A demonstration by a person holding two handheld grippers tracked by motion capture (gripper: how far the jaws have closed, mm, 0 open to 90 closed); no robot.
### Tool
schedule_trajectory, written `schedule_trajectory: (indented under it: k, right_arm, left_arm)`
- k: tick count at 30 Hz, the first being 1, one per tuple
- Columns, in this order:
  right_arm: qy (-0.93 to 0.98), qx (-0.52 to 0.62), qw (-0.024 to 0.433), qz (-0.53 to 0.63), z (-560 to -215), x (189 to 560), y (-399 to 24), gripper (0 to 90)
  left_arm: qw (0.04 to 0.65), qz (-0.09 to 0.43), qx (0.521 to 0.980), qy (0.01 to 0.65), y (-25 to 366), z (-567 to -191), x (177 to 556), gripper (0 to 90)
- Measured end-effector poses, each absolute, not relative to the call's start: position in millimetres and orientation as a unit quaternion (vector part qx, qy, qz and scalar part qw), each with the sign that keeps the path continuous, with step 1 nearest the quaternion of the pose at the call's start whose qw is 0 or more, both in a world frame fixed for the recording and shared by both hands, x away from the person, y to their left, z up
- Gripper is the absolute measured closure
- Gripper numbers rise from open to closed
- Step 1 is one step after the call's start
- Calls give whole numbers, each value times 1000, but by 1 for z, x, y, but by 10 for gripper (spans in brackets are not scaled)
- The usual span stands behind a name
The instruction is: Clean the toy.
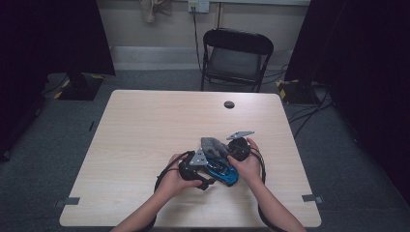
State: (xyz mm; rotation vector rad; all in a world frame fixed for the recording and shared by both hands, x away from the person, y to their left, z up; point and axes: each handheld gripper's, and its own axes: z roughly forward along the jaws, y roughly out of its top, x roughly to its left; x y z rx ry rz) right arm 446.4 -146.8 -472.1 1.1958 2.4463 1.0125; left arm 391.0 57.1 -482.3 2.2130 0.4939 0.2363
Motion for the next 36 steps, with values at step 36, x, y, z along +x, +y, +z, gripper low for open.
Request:
schedule_trajectory:
  k: [36]
  right_arm:
    - [831,411,121,356,-467,410,-195,759]
  left_arm:
    - [413,97,885,192,57,-482,391,171]
